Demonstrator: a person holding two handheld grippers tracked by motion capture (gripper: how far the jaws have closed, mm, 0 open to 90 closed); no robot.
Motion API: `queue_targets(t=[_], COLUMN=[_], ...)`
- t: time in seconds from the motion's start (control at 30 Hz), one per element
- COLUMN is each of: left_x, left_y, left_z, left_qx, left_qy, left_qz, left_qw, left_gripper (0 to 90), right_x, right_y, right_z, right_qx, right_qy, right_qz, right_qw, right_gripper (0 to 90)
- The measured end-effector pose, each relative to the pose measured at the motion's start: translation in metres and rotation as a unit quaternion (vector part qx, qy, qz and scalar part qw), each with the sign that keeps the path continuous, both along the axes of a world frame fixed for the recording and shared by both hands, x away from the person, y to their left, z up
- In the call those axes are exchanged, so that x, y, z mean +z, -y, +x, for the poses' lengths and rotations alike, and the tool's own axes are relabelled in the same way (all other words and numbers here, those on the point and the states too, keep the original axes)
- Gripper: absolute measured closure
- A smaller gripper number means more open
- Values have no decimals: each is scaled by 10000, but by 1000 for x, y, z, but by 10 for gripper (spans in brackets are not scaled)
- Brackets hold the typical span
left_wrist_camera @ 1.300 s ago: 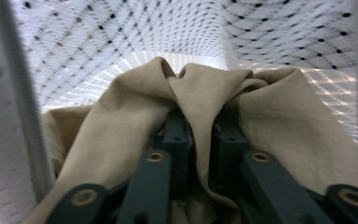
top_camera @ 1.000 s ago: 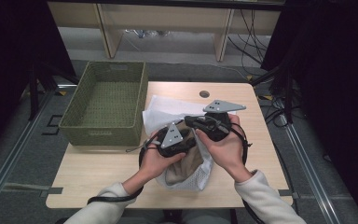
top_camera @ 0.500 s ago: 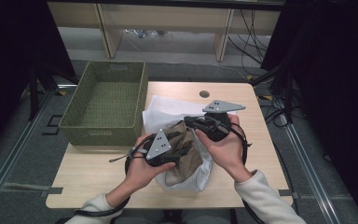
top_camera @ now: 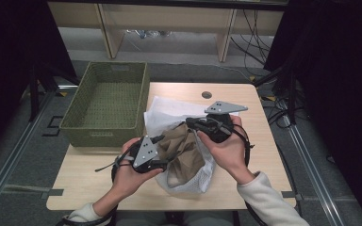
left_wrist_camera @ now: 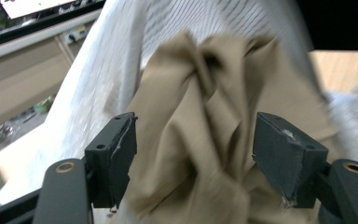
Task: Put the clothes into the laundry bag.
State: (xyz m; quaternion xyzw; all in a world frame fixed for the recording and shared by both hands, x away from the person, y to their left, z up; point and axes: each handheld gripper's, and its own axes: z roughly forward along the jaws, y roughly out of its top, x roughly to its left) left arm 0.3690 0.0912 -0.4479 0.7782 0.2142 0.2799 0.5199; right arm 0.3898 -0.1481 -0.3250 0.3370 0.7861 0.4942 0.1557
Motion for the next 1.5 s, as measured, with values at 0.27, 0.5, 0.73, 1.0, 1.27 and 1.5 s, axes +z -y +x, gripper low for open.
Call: queue_targets(t=[0.27, 0.5, 0.73, 1.0, 1.27, 1.5], left_x=[-28, -22, 6, 49, 50, 26], left_y=[10, 21, 23, 27, 41, 56], left_z=[17, 13, -1, -6, 6, 23], left_qx=[-58, -136, -307, -313, -292, -224], left_qy=[-248, -447, -306, 115, 283, 124], left_qz=[319, 118, -718, -1432, -1364, -1042], left_qw=[9992, 9988, 9965, 9891, 9898, 9942], left_gripper=[483, 874, 886, 888, 887, 885], right_x=[-1, -1, 0, 6, 9, 8], right_y=[0, -1, -1, -3, 0, 0], right_z=[1, 0, -1, -5, -7, -5], right_qx=[17, -8, 36, 118, 10, 65], right_qy=[-9, 17, 13, 202, 204, 238], right_qz=[-3, -30, 15, 91, 129, 150], right_qw=[10000, 10000, 10000, 9997, 9997, 9996], right_gripper=[897, 897, 897, 897, 897, 897])
